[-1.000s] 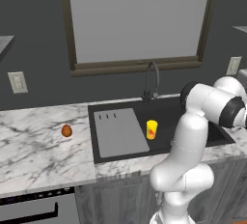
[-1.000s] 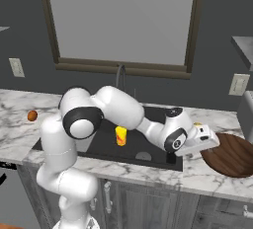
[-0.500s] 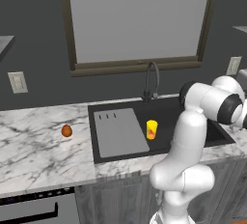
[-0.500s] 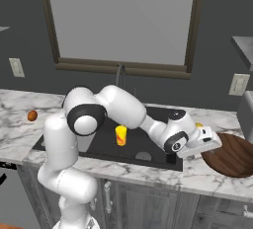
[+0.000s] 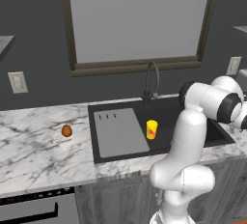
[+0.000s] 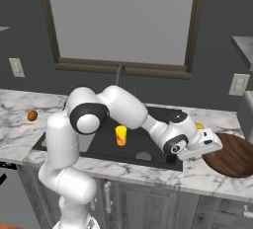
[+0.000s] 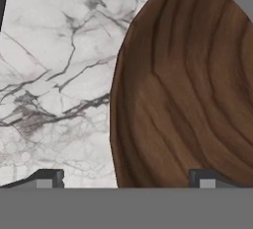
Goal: Remove the mango and lemon from the sink. Then move the bowl and cup from the counter to the sink for washing.
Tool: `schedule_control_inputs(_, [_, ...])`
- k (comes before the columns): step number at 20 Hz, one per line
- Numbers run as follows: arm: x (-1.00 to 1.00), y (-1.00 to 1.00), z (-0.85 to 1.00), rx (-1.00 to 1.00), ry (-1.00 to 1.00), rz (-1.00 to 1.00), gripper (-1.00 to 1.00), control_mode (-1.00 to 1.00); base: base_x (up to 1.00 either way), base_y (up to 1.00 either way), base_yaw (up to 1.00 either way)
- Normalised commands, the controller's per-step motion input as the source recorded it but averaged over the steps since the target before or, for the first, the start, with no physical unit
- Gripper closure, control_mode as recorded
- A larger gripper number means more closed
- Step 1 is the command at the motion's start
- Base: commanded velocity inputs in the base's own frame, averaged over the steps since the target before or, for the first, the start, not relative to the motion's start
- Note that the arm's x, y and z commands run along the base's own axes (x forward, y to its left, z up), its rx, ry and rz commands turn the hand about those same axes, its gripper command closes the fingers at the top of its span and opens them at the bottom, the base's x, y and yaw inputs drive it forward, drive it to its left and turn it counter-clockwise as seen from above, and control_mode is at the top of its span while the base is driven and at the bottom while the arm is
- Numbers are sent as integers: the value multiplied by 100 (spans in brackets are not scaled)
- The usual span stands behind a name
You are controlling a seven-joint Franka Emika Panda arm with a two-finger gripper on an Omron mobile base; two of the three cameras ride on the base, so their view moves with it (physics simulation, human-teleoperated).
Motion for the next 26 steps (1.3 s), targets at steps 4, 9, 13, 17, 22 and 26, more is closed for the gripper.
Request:
schedule_control_inputs(4, [0,0,-6,0,0,1,100,-100,0,0,0])
schedule_control_inputs(9, [0,-3,-5,0,0,1,100,-100,0,0,0])
schedule_control_inputs(13, [0,-7,-4,0,0,1,100,-100,0,0,0])
schedule_control_inputs(17, [0,-10,-3,0,0,2,100,-100,0,0,0])
schedule_control_inputs(22, [0,-10,-2,0,-1,2,100,-100,0,0,0])
schedule_control_inputs(26, [0,-9,0,0,-2,3,100,-100,0,0,0])
